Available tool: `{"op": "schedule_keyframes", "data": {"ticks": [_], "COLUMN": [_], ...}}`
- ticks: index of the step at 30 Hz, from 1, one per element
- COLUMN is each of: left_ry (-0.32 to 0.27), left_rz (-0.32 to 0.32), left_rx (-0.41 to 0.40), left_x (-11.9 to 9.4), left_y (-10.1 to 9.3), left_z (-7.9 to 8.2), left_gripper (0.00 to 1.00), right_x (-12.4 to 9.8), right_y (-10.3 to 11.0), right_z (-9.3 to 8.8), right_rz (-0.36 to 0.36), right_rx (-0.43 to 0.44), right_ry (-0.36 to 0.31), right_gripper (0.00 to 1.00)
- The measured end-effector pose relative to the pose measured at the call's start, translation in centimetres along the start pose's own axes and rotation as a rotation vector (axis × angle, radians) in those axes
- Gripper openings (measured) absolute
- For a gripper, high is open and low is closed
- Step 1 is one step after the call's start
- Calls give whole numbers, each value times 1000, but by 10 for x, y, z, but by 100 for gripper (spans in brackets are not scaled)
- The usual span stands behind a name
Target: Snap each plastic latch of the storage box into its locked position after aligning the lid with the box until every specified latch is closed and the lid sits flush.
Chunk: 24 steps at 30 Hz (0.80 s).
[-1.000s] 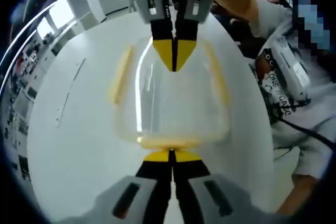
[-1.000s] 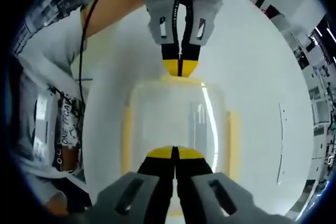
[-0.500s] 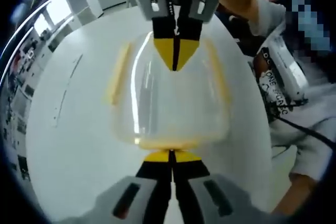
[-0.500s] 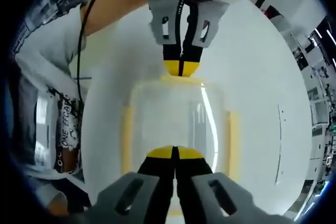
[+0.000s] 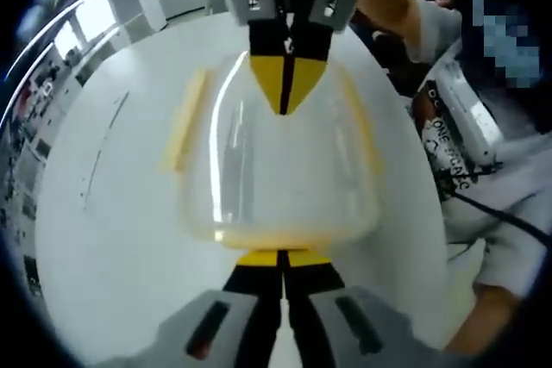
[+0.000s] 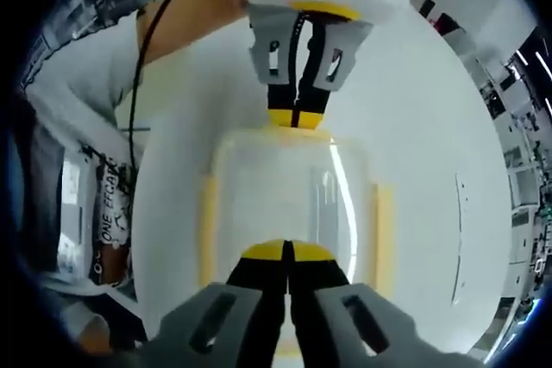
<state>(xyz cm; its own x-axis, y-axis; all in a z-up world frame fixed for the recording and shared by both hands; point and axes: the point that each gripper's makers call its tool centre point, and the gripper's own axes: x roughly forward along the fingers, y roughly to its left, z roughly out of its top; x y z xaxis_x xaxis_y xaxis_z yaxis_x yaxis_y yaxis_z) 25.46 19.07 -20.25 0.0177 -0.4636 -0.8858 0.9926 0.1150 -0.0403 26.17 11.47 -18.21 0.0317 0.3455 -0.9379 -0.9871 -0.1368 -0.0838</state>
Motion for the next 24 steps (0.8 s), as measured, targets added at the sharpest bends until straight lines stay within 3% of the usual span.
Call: {"op": "schedule_keyframes", "data": {"ticks": [3, 5, 7, 12, 16, 17, 24], "left_ry": [-8, -39, -62, -56, -64, -29, 51], "left_rz": [28, 82, 97, 146, 185, 216, 186], "left_rx": [15, 32, 29, 11, 6, 37, 48], "left_x": [-3, -6, -13, -28, -42, -53, -49], "left_y": [9, 13, 11, 15, 21, 20, 12], "left_z": [-2, -2, 0, -2, 1, 17, 33], "left_gripper": [0, 0, 0, 0, 0, 0, 0], "right_x": [0, 0, -1, -2, -2, -3, -10], "right_y": [-1, 0, -3, -2, -11, -11, -19], "right_z": [0, 1, 2, 2, 13, 13, 5], "right_rz": [7, 3, -13, -25, -9, 1, -1], "right_rx": [10, 12, 6, 1, 87, 111, 143], "right_ry": [-2, 3, 15, 27, -112, -127, -191], "right_gripper": [0, 0, 0, 0, 0, 0, 0]}}
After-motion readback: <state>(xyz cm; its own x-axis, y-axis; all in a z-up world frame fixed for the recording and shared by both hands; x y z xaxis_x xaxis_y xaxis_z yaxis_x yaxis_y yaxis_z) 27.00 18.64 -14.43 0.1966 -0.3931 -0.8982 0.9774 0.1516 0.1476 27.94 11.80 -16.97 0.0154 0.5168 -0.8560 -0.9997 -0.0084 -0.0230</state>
